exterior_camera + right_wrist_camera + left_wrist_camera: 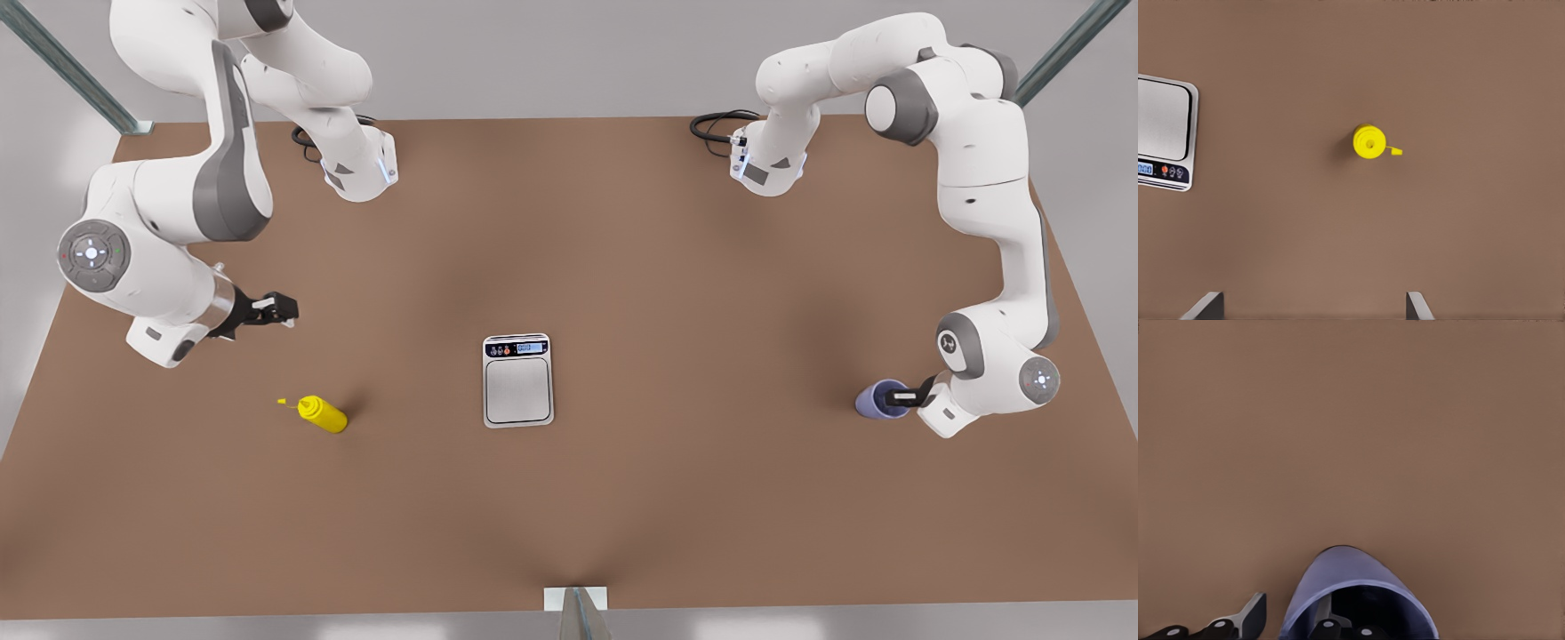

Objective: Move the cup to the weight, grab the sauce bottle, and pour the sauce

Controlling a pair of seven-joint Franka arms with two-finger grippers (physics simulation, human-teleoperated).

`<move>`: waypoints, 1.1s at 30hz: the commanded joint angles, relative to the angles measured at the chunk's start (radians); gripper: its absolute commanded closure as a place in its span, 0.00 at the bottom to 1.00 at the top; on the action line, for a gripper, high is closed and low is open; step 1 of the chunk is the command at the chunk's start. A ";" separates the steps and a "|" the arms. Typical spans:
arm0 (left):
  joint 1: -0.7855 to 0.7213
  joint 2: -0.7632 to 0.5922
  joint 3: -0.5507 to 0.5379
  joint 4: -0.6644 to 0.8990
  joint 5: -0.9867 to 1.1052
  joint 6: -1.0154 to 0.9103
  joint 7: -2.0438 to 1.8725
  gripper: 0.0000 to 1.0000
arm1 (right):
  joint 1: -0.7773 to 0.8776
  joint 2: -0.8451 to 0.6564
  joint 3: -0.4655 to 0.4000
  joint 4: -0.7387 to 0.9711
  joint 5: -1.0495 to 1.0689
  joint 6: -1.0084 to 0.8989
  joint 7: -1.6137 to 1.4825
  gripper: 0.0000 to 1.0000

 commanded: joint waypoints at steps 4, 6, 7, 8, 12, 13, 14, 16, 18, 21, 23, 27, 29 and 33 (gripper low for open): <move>-0.006 -0.002 0.000 0.000 -0.006 0.000 0.000 0.79 | -0.001 0.001 0.000 0.001 0.000 0.000 -0.002 0.00; -0.006 -0.003 0.000 0.000 -0.006 0.000 0.000 0.79 | -0.001 0.001 0.000 0.001 0.000 0.000 -0.002 0.00; -0.006 -0.002 0.000 0.000 -0.006 0.000 -0.011 0.79 | -0.001 0.001 0.000 0.001 0.000 0.000 -0.002 0.00; -0.006 -0.003 0.000 0.000 -0.006 0.000 -0.018 0.79 | -0.001 0.001 0.000 0.001 0.000 0.000 -0.003 0.00; -0.009 -0.014 0.000 0.000 -0.006 0.000 -0.018 0.79 | -0.007 0.000 0.000 0.001 0.002 0.000 -0.008 0.00; -0.011 -0.038 0.000 0.000 -0.006 -0.005 -0.022 0.79 | -0.004 0.000 0.000 0.001 0.002 0.000 -0.006 0.00; -0.021 -0.072 -0.002 0.000 -0.006 -0.008 -0.041 0.79 | -0.004 0.000 0.000 0.001 0.000 0.000 -0.008 0.00; -0.099 -0.146 -0.009 0.000 -0.006 -0.040 -0.172 0.79 | -0.004 0.001 0.000 0.001 -0.017 0.000 -0.009 0.00; -0.231 -0.212 -0.083 0.014 -0.027 -0.101 -0.403 0.79 | -0.004 0.003 0.002 0.001 -0.020 0.000 -0.009 0.00; -0.463 -0.207 -0.083 0.092 -0.029 -0.107 -0.825 0.79 | -0.002 0.008 0.000 0.001 -0.020 0.003 -0.009 0.00; -0.578 -0.195 -0.083 0.126 -0.079 -0.107 -1.093 0.79 | -0.002 0.009 0.002 0.000 -0.018 0.002 -0.022 0.00; -0.779 -0.007 -0.083 0.376 -0.078 -0.101 -1.704 0.79 | -0.037 0.006 0.000 -0.028 -0.018 0.003 -0.145 0.00; -0.850 0.121 -0.084 0.520 -0.078 -0.094 -1.847 0.79 | -0.095 0.001 0.002 -0.066 -0.012 0.011 -0.250 0.00; -0.951 0.190 -0.083 0.526 -0.073 0.023 -1.895 0.79 | -0.229 -0.008 0.002 -0.100 0.046 0.060 -0.507 0.00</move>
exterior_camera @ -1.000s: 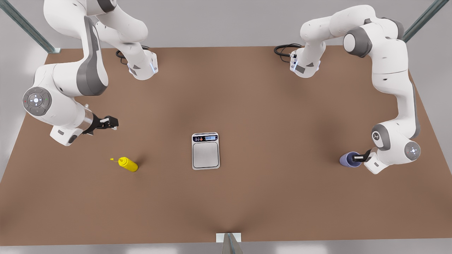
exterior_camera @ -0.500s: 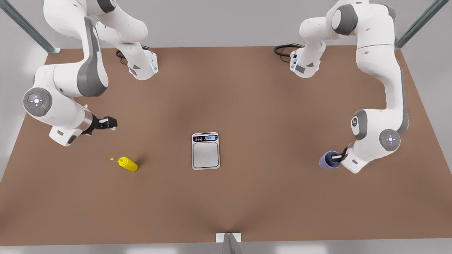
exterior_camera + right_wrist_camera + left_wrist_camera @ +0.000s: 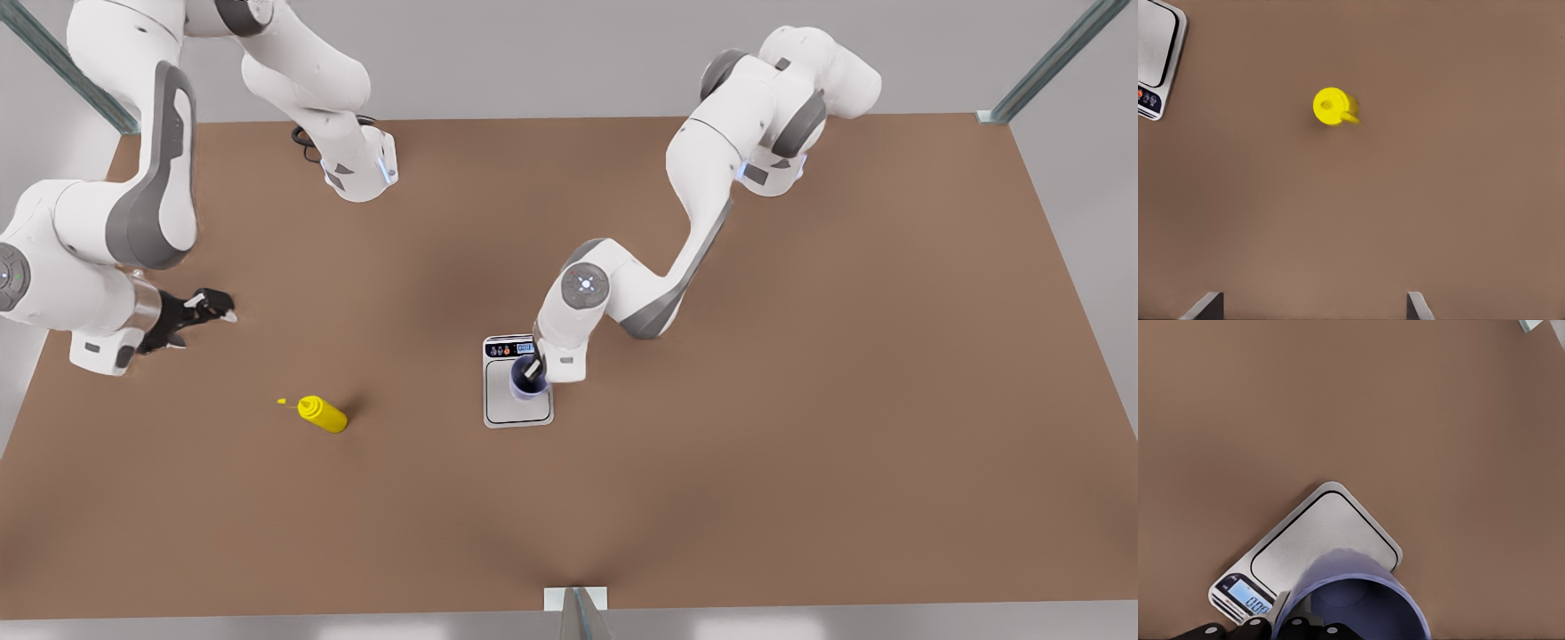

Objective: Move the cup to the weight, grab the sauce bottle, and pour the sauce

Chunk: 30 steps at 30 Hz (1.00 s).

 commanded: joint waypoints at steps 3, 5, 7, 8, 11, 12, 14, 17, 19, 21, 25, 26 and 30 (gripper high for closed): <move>-0.011 0.018 0.002 -0.002 0.022 0.003 0.002 0.79 | -0.064 0.008 0.000 0.008 0.103 0.029 -0.203 0.00; -0.011 0.027 0.002 -0.002 0.023 0.003 0.002 0.79 | -0.154 0.063 0.000 0.036 0.262 0.039 -0.465 0.00; -0.011 0.042 0.002 -0.002 0.023 0.019 0.003 0.79 | -0.220 0.144 0.000 0.054 0.417 0.037 -0.672 0.00; -0.011 0.042 0.002 -0.002 0.023 0.022 0.002 0.79 | -0.252 0.189 -0.001 0.054 0.498 0.036 -0.781 0.00; -0.009 0.042 0.002 -0.002 0.023 0.023 0.003 0.55 | -0.329 0.255 -0.001 0.054 0.546 0.026 -0.971 0.00; -0.009 0.042 0.002 -0.002 0.023 0.023 0.002 0.33 | -0.361 0.270 -0.001 0.066 0.549 0.025 -1.063 0.00; -0.009 0.042 0.005 -0.002 0.023 0.023 0.002 0.06 | -0.456 0.331 -0.001 0.137 0.549 -0.064 -1.139 0.00; -0.009 0.042 0.005 -0.002 0.023 0.023 0.002 0.00 | -0.552 0.455 0.000 0.218 0.649 -0.160 -1.291 0.00; -0.008 0.042 0.005 -0.002 0.022 0.022 -0.003 0.00 | -0.558 0.615 0.000 0.335 0.695 -0.202 -1.367 0.00; -0.006 0.042 0.005 -0.002 0.022 0.022 -0.014 0.00 | -0.532 0.687 0.000 0.350 0.735 -0.201 -1.429 0.00; -0.006 -0.002 0.017 0.002 0.023 -0.046 -0.028 0.00 | -0.513 0.747 0.002 0.381 0.752 -0.201 -1.446 0.00; 0.004 -0.045 0.015 0.003 0.020 -0.103 -0.031 0.00 | -0.512 0.749 0.002 0.382 0.758 -0.197 -1.444 0.00; 0.236 -0.180 0.006 0.179 0.005 -0.512 -0.069 0.00 | -0.490 0.776 0.000 0.378 0.828 -0.161 -1.522 0.00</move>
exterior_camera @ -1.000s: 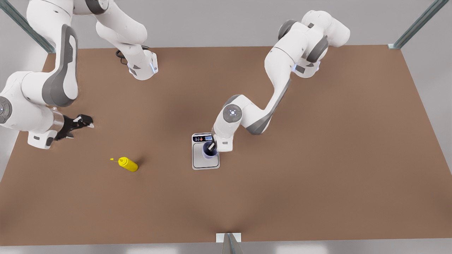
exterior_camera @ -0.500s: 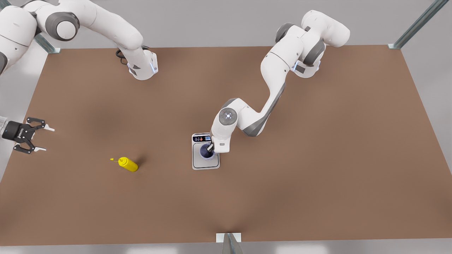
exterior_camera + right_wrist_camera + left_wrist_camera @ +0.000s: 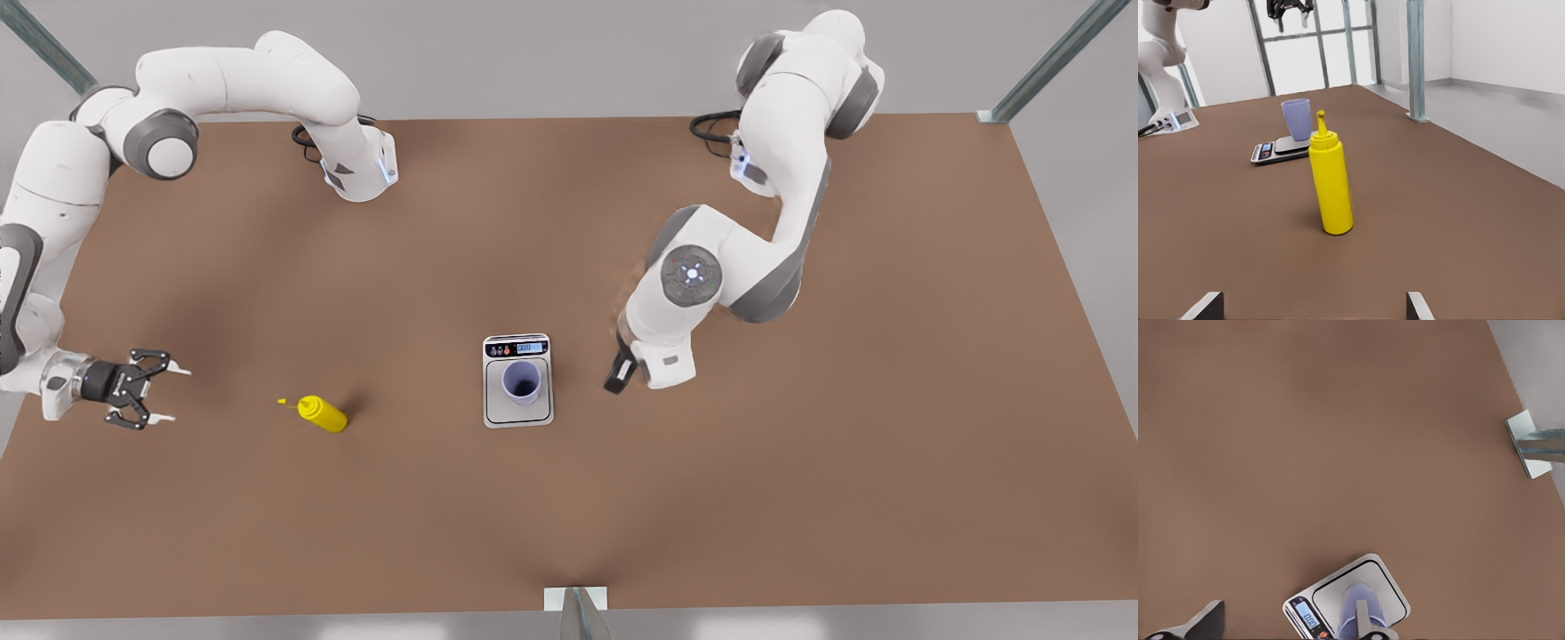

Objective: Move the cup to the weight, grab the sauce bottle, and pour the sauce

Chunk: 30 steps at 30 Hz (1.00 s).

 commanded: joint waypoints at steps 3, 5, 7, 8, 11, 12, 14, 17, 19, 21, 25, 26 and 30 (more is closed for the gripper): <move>0.235 -0.048 0.005 0.002 -0.037 -0.136 0.540 0.00 | 0.039 0.029 0.000 -0.012 0.003 0.000 -0.006 0.00; 0.298 -0.056 0.008 0.001 0.149 -0.253 1.190 0.00 | 0.072 0.031 0.000 -0.031 0.001 0.002 -0.008 0.00; 0.315 -0.077 0.008 0.001 0.212 -0.250 1.282 0.00 | 0.088 0.045 0.000 -0.034 0.026 0.003 -0.008 0.00; 0.312 -0.102 0.005 0.001 0.238 -0.258 1.284 0.00 | 0.089 0.055 0.000 -0.048 0.037 0.022 -0.016 0.00; 0.354 -0.280 0.007 -0.120 0.232 -0.324 1.520 0.00 | 0.121 0.060 0.000 -0.063 0.080 0.025 -0.043 0.00; 0.365 -0.370 0.007 -0.269 0.229 -0.231 1.538 0.00 | 0.123 0.060 -0.001 -0.064 0.097 0.052 -0.046 0.00; 0.367 -0.548 0.011 -0.592 0.224 0.005 1.580 0.00 | 0.149 0.058 -0.001 -0.078 0.098 0.066 -0.062 0.00; 0.379 -0.545 0.010 -0.666 0.219 0.079 1.580 0.00 | 0.195 0.058 -0.001 -0.103 0.113 0.069 -0.089 0.00; 0.379 -0.538 0.010 -0.668 0.219 0.078 1.580 0.00 | 0.212 0.058 -0.001 -0.104 0.116 0.068 -0.094 0.00; 0.379 -0.536 0.010 -0.668 0.219 0.076 1.580 0.00 | 0.220 0.060 -0.001 -0.106 0.123 0.069 -0.103 0.00; 0.378 -0.516 0.010 -0.668 0.221 0.079 1.581 0.00 | 0.235 0.060 -0.004 -0.127 0.124 0.071 -0.103 0.00; 0.378 -0.516 0.010 -0.666 0.221 0.079 1.581 0.00 | 0.241 0.060 -0.004 -0.132 0.124 0.071 -0.109 0.00; 0.378 -0.516 0.010 -0.668 0.221 0.079 1.581 0.00 | 0.249 0.057 -0.008 -0.159 0.150 0.100 -0.129 0.00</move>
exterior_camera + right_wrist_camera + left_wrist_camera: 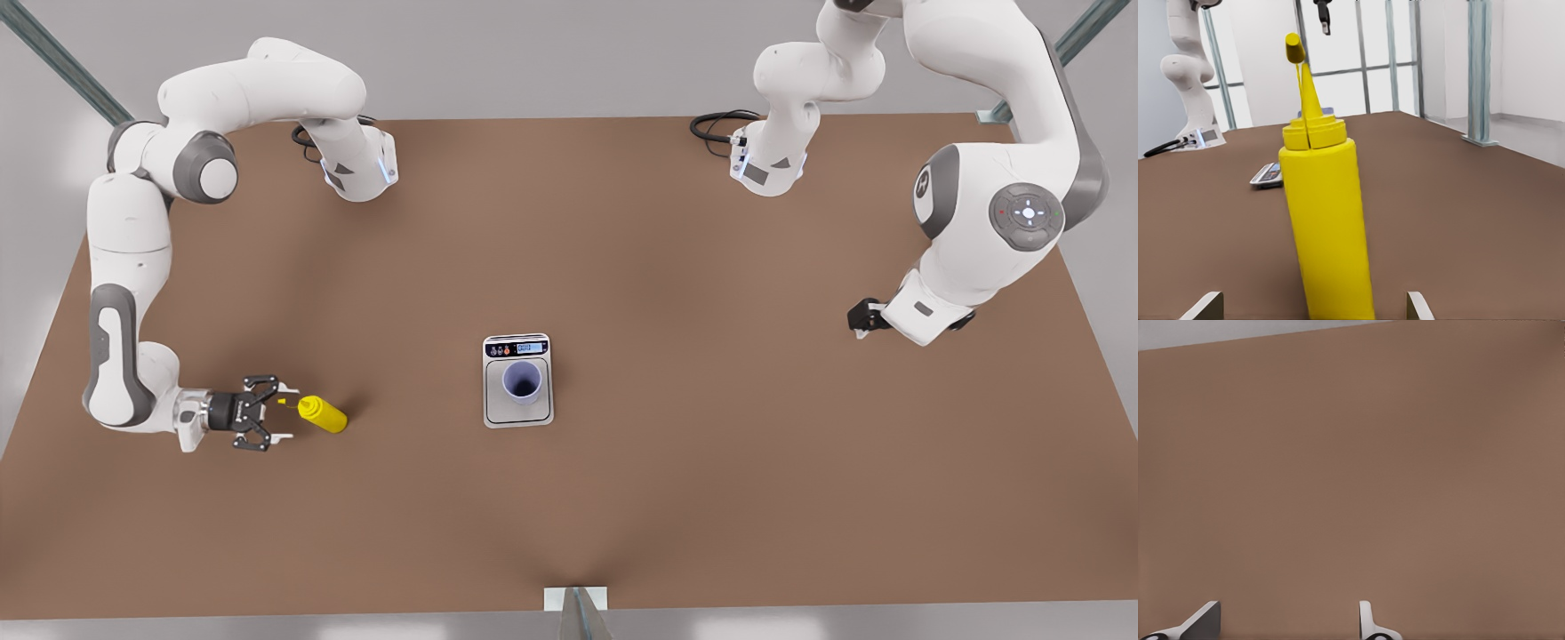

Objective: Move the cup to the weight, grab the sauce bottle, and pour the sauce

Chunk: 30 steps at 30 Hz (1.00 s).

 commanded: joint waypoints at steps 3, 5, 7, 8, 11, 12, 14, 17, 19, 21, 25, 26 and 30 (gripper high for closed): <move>0.000 0.000 0.000 0.000 -0.001 0.000 0.000 0.00 | 0.017 0.000 0.000 -0.012 0.022 0.026 -0.019 0.00; 0.000 0.000 0.000 0.000 0.000 0.000 0.000 0.00 | 0.026 0.000 -0.002 -0.014 0.040 0.029 -0.046 0.00; 0.000 0.000 0.000 0.000 0.000 0.000 0.000 0.00 | 0.026 -0.002 -0.003 -0.026 0.049 0.029 -0.080 0.00; 0.000 0.000 0.000 0.000 0.000 0.000 0.000 0.00 | 0.026 -0.002 -0.003 -0.026 0.049 0.029 -0.080 0.00; 0.000 0.001 0.000 0.000 0.000 0.000 0.000 0.00 | 0.029 -0.002 -0.003 -0.026 0.054 0.029 -0.080 0.00; 0.000 0.001 0.000 0.000 0.000 0.000 0.000 0.00 | 0.029 -0.002 -0.003 -0.028 0.054 0.029 -0.080 0.00; 0.001 0.005 0.000 0.000 0.000 0.002 0.000 0.00 | 0.028 -0.005 -0.003 -0.035 0.052 0.029 -0.080 0.00; 0.000 0.005 0.000 0.000 0.000 0.002 0.000 0.00 | 0.022 -0.009 -0.002 -0.091 0.054 0.052 -0.092 0.00; 0.000 0.005 0.000 0.002 0.000 0.002 0.000 0.00 | 0.020 -0.011 -0.002 -0.091 0.054 0.052 -0.091 0.00; 0.000 0.005 0.000 0.002 0.000 0.002 0.000 0.00 | 0.026 -0.011 -0.002 -0.089 0.057 0.052 -0.092 0.00; 0.000 0.008 0.000 0.000 0.000 0.002 0.000 0.00 | 0.037 -0.011 -0.002 -0.086 0.071 0.052 -0.094 0.00; 0.001 0.008 0.000 0.000 0.000 0.002 0.000 0.00 | 0.045 -0.011 -0.002 -0.086 0.077 0.052 -0.094 0.00; 0.001 0.009 0.000 0.000 0.000 0.008 0.000 0.00 | 0.052 -0.011 -0.002 -0.087 0.077 0.052 -0.094 0.00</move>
